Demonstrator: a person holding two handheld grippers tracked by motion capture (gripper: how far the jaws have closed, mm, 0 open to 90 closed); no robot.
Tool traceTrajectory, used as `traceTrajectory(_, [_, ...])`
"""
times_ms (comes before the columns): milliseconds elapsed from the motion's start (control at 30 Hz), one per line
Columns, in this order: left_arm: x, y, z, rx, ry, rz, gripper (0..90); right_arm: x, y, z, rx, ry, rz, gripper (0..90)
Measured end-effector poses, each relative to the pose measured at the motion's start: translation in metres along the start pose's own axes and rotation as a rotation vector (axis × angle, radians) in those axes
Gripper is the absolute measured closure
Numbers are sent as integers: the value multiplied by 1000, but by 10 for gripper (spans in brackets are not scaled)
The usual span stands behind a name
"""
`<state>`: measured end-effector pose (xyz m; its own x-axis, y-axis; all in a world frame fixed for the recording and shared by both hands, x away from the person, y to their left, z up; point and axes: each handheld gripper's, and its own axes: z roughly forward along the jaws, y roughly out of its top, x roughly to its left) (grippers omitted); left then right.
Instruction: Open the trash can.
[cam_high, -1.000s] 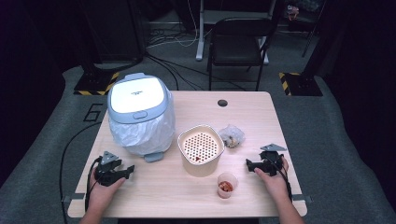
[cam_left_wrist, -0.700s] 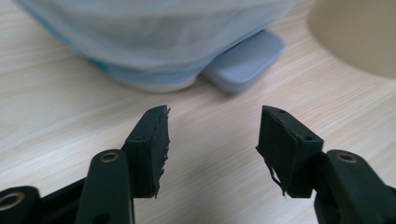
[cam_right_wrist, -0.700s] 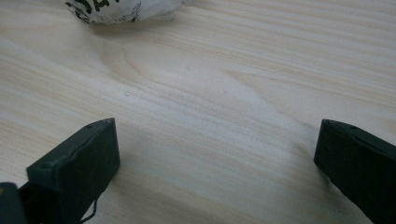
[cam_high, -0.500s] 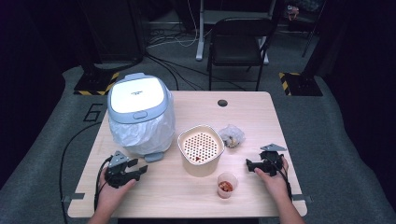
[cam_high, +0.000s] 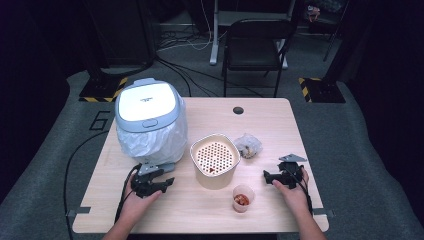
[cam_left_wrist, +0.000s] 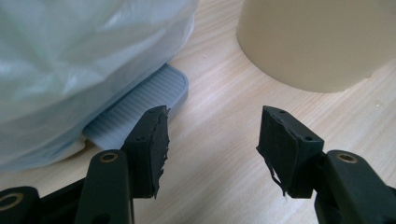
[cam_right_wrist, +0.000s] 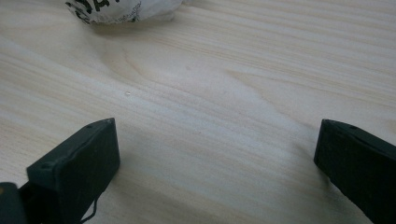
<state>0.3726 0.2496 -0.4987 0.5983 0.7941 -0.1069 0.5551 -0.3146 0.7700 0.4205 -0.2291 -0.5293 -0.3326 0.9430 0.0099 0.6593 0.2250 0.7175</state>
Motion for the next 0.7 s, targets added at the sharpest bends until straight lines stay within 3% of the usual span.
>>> traceTrajectory(67, [-1, 3, 1, 0, 2, 7, 428, 0, 0, 0, 0, 0, -1, 0])
traceTrajectory(200, [-3, 10, 6, -3, 7, -15, 437, 0, 0, 0, 0, 0, 0, 0])
traceTrajectory(300, [-4, 11, 10, 3, 30, -3, 441, 0, 0, 0, 0, 0, -1, 0])
traceTrajectory(367, [-6, 14, 14, 27, 57, 35, 462, 0, 0, 0, 0, 0, 0, 0])
traceTrajectory(533, [-7, 17, 16, 48, 86, 73, 476, 0, 0, 0, 0, 0, 0, 0])
traceTrajectory(700, [-3, 16, 17, 52, 114, 79, 473, 0, 0, 0, 0, 1, 0, 0])
